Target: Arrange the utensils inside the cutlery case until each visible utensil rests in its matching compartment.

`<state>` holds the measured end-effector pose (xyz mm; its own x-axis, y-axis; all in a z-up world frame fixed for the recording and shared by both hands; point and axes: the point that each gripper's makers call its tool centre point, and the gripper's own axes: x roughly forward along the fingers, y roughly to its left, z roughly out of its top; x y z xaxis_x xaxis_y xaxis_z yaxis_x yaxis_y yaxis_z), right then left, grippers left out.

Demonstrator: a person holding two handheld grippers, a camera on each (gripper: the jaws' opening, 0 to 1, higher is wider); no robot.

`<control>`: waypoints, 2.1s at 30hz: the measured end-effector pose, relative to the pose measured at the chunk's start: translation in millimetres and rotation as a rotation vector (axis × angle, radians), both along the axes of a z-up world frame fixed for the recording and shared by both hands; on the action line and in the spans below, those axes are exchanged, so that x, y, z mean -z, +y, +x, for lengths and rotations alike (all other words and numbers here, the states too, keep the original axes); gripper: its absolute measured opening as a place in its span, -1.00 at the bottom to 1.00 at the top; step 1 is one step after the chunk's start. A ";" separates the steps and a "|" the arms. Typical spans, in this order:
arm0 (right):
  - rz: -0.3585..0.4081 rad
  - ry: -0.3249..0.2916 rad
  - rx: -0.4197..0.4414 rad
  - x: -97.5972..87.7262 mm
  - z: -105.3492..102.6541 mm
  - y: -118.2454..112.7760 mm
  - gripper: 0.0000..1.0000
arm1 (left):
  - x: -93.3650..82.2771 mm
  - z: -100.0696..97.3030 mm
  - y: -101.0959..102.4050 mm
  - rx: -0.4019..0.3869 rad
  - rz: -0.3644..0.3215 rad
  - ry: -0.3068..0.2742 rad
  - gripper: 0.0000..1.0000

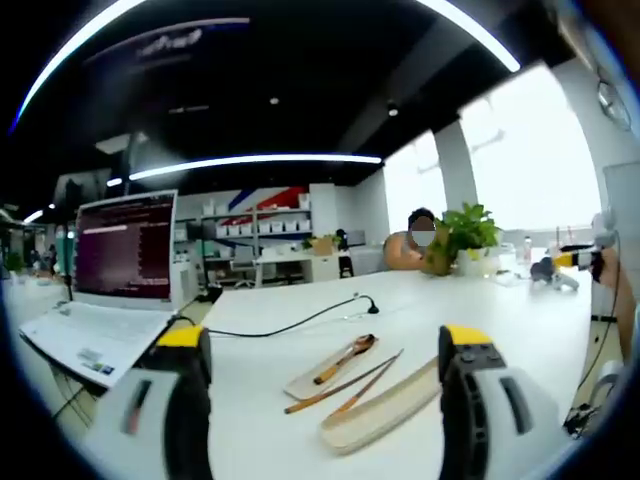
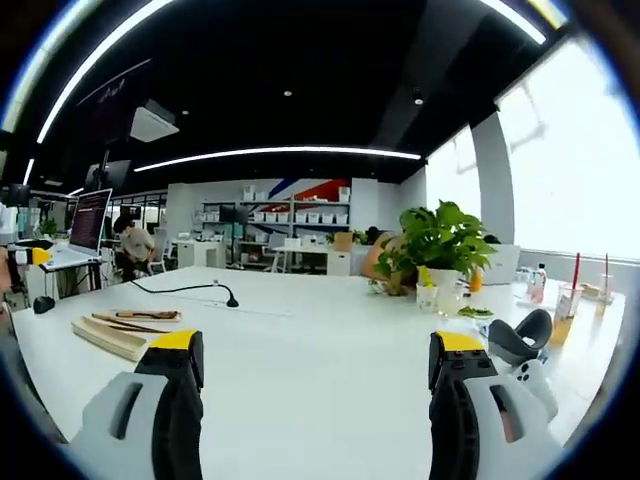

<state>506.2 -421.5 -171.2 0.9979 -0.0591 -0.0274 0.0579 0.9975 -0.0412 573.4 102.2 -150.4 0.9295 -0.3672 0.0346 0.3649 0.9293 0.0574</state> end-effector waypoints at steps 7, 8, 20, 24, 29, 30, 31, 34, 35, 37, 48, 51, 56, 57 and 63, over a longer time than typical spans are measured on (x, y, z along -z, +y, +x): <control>0.026 0.022 -0.059 6.0 5.5 10.3 0.95 | 3.2 0.9 -4.2 0.011 0.005 0.009 1.00; 0.026 0.026 -0.062 7.3 5.9 11.2 0.95 | 3.1 0.9 -4.6 0.012 0.005 0.008 1.00; 0.023 0.038 -0.047 11.3 7.8 7.2 0.96 | 9.1 3.7 -6.0 0.019 0.023 0.031 0.99; 0.021 0.040 -0.025 11.7 6.3 1.5 0.96 | 8.5 4.6 -5.8 0.018 0.026 0.027 0.99; 0.043 0.008 -0.052 7.6 8.4 5.5 0.96 | 8.4 6.3 -5.5 0.019 0.016 0.024 0.99; 0.045 0.005 -0.056 6.9 8.5 6.7 0.96 | 9.4 6.2 -5.6 0.022 0.019 0.030 0.99; 0.044 0.004 -0.059 6.7 8.7 7.6 0.96 | 10.1 6.2 -5.9 0.023 0.022 0.032 0.99; 0.031 0.007 -0.063 6.3 10.2 7.8 0.98 | 8.8 6.3 -5.0 0.019 0.021 0.025 0.99; 0.030 0.006 -0.062 5.8 10.3 7.4 0.98 | 8.8 6.3 -4.8 0.019 0.021 0.025 0.99; 0.035 0.006 -0.060 5.8 10.3 6.8 0.98 | 9.4 6.8 -3.9 0.019 0.020 0.028 0.99; 0.037 0.043 -0.068 16.4 18.0 8.7 0.98 | 6.9 9.7 3.4 -0.016 -0.007 0.019 1.00; 0.035 0.056 -0.069 19.1 18.8 9.4 0.98 | 8.8 10.3 1.1 -0.005 -0.023 0.031 0.97; 0.027 0.054 -0.069 18.2 18.1 9.8 0.98 | 13.7 11.4 0.5 -0.002 -0.022 0.049 0.91; 0.027 0.054 -0.067 17.7 17.0 8.4 0.98 | 13.8 11.1 0.2 -0.004 -0.021 0.049 0.93; 0.023 0.048 -0.043 18.0 15.1 -3.8 0.98 | -3.9 6.1 -5.1 0.029 -0.054 -0.017 1.00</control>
